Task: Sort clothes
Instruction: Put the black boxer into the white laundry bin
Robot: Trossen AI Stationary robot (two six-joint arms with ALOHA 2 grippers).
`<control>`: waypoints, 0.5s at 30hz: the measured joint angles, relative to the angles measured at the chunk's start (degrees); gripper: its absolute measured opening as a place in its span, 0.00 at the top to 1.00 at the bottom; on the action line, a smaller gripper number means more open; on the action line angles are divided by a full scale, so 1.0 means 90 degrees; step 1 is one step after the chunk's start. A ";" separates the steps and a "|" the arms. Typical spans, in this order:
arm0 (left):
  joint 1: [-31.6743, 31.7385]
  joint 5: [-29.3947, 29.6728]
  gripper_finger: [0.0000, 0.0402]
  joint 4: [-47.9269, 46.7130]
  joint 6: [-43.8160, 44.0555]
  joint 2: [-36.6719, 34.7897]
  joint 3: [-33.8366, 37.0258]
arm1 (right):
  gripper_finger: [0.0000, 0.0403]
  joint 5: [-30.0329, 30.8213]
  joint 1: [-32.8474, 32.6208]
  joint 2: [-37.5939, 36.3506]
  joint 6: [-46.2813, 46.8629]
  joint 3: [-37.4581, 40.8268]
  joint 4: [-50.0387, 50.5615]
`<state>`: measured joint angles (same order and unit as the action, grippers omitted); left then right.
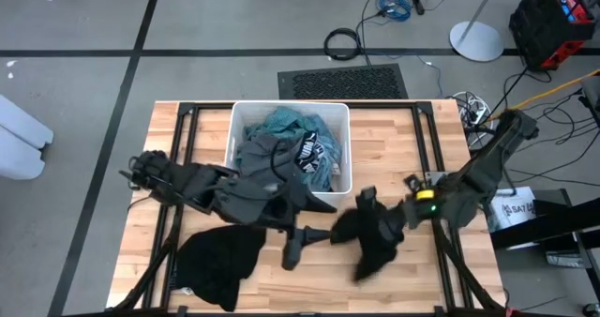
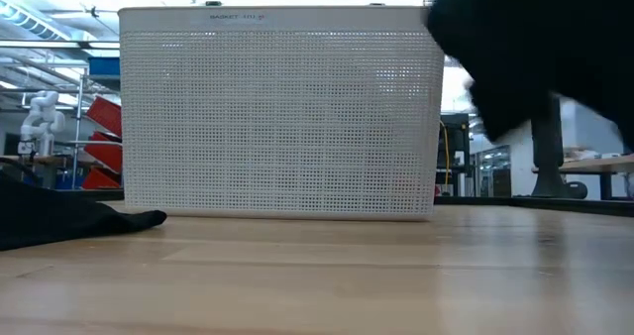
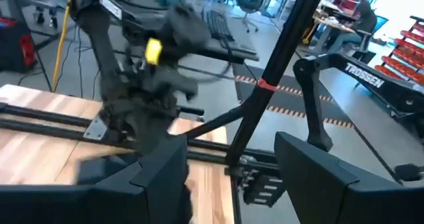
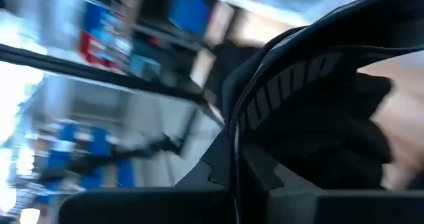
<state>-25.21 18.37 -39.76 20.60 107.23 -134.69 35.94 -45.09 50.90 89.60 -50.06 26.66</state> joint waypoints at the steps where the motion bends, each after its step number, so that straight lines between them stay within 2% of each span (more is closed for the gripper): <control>1: 0.0007 0.0000 0.41 0.0086 -0.0022 0.0059 0.0002 | 1.00 0.0212 0.0004 -0.0083 -0.0292 -0.0001 -0.0289; 4: 0.0045 0.0081 0.41 0.0193 -0.0013 0.0218 0.0002 | 1.00 0.0676 0.0008 -0.0252 -0.1084 -0.0001 -0.1137; 8: 0.0103 0.0515 0.41 0.0186 0.0003 0.0516 0.0002 | 1.00 0.1099 0.0020 -0.0316 -0.2031 -0.0001 -0.2319; 15: 0.0240 0.0968 0.41 0.0223 -0.0001 0.0948 0.0005 | 1.00 0.1180 0.0130 -0.0207 -0.3303 -0.0001 -0.4009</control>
<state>-23.05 27.09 -37.76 20.59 115.76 -134.65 46.57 -43.92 49.04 59.87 -50.06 -9.41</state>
